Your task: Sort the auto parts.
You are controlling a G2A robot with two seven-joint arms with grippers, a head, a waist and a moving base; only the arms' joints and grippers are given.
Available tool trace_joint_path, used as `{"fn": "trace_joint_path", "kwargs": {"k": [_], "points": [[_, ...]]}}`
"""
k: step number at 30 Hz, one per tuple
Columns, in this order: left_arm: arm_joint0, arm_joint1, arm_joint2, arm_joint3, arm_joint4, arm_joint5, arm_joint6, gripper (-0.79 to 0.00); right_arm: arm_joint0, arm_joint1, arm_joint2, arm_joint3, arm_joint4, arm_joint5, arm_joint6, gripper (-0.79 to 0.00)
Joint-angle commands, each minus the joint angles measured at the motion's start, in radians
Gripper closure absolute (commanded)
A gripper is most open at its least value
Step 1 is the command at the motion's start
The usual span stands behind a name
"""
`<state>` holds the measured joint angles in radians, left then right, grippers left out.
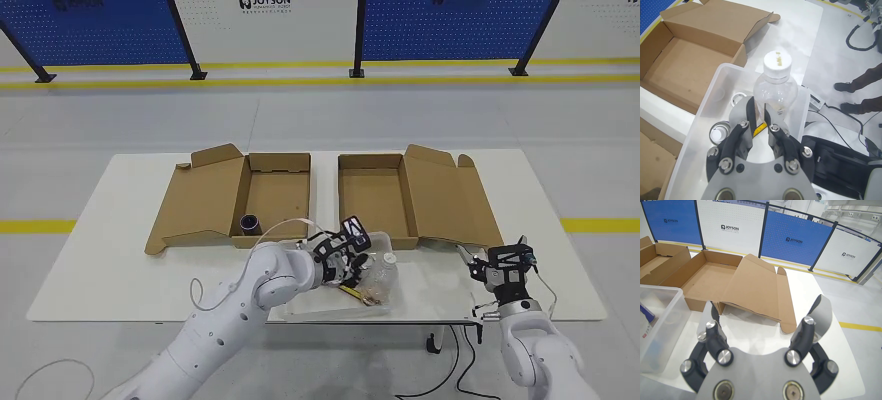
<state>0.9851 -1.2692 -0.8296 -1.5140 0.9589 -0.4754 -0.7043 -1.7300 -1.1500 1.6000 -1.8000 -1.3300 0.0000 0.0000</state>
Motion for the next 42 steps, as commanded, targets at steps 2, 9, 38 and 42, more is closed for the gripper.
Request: {"fn": "trace_joint_path", "kwargs": {"k": [2, 9, 38, 42], "points": [[-0.003, -0.001, 0.001, 0.007, -0.009, -0.002, -0.009, -0.785, 0.0, 0.0, 0.0, 0.0, 0.0, 0.0, 0.0, -0.785], [-0.014, -0.004, 0.009, 0.026, -0.047, -0.016, -0.026, -0.785, 0.0, 0.0, 0.0, 0.0, 0.0, 0.0, 0.0, -0.785], [-0.2, -0.094, 0.153, 0.322, -0.231, -0.088, 0.027, -0.785, 0.0, 0.0, 0.0, 0.0, 0.0, 0.0, 0.0, -0.785], [-0.211, -0.104, 0.161, 0.352, -0.272, -0.111, 0.035, -0.785, 0.0, 0.0, 0.0, 0.0, 0.0, 0.0, 0.0, -0.785]]}}
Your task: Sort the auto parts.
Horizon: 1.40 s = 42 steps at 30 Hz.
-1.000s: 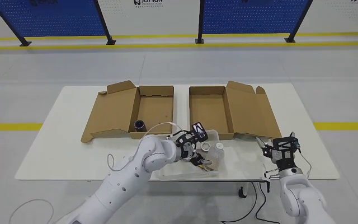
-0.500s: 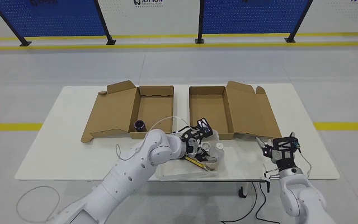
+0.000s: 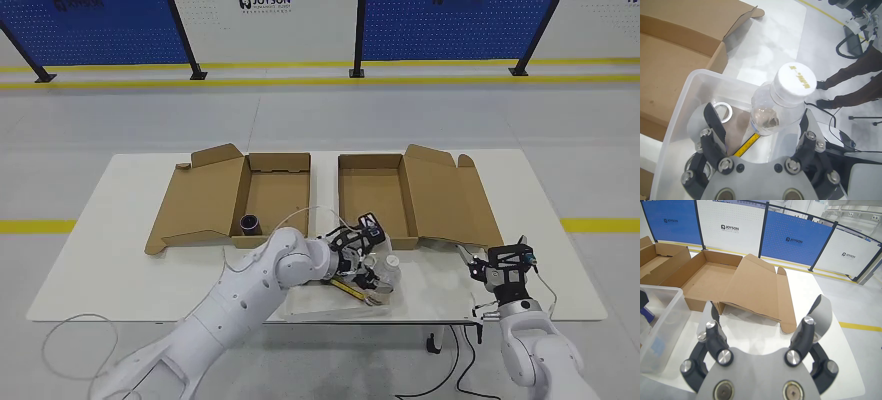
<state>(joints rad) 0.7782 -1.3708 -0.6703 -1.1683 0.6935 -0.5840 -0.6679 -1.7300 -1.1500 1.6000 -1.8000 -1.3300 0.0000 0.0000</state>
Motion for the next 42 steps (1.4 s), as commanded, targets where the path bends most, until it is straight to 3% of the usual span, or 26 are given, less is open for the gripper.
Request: {"fn": "trace_joint_path", "kwargs": {"k": [1, 26, 29, 32, 42], "points": [[-0.005, -0.005, 0.004, 0.013, -0.021, -0.01, 0.002, -0.785, 0.0, 0.0, 0.0, 0.0, 0.0, 0.0, 0.0, -0.785], [-0.048, -0.054, 0.061, 0.115, -0.05, -0.05, 0.035, -0.773, 0.0, 0.0, 0.0, 0.0, 0.0, 0.0, 0.0, -0.785], [-0.054, -0.059, 0.067, 0.126, -0.042, -0.047, 0.039, -0.628, 0.0, 0.0, 0.0, 0.0, 0.0, 0.0, 0.0, -0.785], [-0.058, -0.064, 0.071, 0.135, -0.041, -0.049, 0.042, -0.379, 0.0, 0.0, 0.0, 0.0, 0.0, 0.0, 0.0, -0.785], [-0.066, -0.075, 0.075, 0.161, -0.03, -0.055, 0.056, -0.099, 0.0, 0.0, 0.0, 0.0, 0.0, 0.0, 0.0, -0.785]]}}
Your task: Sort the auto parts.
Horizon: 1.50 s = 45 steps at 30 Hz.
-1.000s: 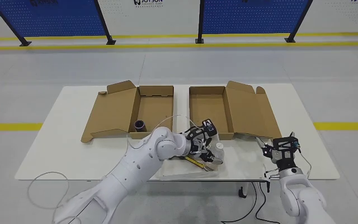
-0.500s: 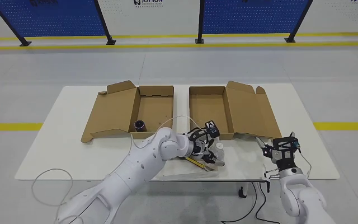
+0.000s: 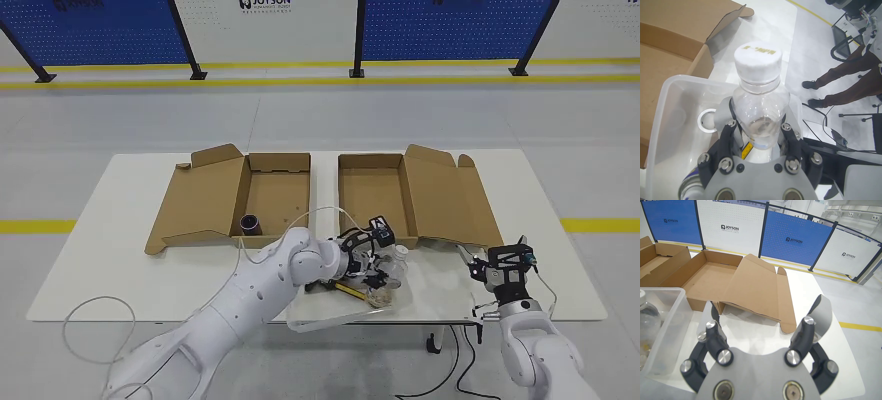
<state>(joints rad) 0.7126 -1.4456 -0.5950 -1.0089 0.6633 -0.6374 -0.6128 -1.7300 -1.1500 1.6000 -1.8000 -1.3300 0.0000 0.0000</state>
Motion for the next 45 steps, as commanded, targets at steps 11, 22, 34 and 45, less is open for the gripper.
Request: {"fn": "trace_joint_path", "kwargs": {"k": [11, 22, 34, 45], "points": [[-0.004, -0.001, -0.015, 0.001, 0.04, -0.01, 0.03, 0.0, 0.0, 0.0, 0.0, 0.0, 0.0, 0.0, 0.0, -0.785], [0.037, 0.037, -0.094, -0.084, 0.104, -0.037, 0.083, 0.0, 0.0, 0.0, 0.0, 0.0, 0.0, 0.0, 0.0, -0.785], [0.169, 0.115, -0.267, -0.319, 0.137, -0.021, 0.026, 0.0, 0.0, 0.0, 0.0, 0.0, 0.0, 0.0, 0.0, -0.785], [0.312, 0.172, -0.427, -0.555, 0.222, 0.046, 0.001, 0.0, 0.0, 0.0, 0.0, 0.0, 0.0, 0.0, 0.0, -0.785]]}}
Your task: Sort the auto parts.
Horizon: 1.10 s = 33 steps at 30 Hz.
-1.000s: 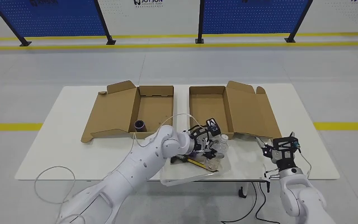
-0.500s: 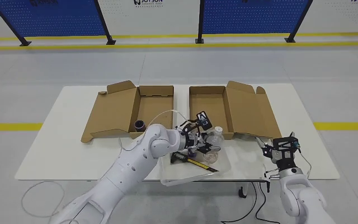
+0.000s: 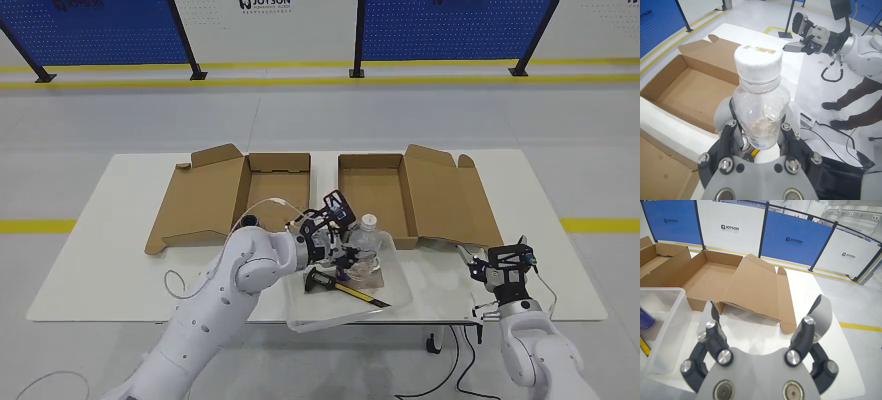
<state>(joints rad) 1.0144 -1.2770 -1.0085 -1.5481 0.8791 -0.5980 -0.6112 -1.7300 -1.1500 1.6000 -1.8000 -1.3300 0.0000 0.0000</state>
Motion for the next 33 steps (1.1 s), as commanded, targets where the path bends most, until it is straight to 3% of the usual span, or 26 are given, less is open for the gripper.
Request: {"fn": "trace_joint_path", "kwargs": {"k": [1, 9, 21, 28, 33], "points": [[0.021, 0.008, -0.026, -0.034, 0.011, 0.011, 0.0, 0.0, 0.0, 0.0, 0.0, 0.0, 0.0, 0.0, 0.0, -0.785], [0.075, 0.028, -0.088, -0.092, 0.029, 0.026, -0.004, 0.0, 0.0, 0.0, 0.0, 0.0, 0.0, 0.0, 0.0, -0.785], [0.073, 0.044, -0.168, -0.116, 0.031, 0.094, 0.016, 0.0, 0.0, 0.0, 0.0, 0.0, 0.0, 0.0, 0.0, -0.785], [0.047, 0.046, -0.192, -0.064, 0.151, 0.239, 0.06, 0.0, 0.0, 0.0, 0.0, 0.0, 0.0, 0.0, 0.0, -0.785], [0.026, 0.036, -0.179, -0.006, 0.218, 0.413, 0.109, 0.0, 0.0, 0.0, 0.0, 0.0, 0.0, 0.0, 0.0, -0.785]]}}
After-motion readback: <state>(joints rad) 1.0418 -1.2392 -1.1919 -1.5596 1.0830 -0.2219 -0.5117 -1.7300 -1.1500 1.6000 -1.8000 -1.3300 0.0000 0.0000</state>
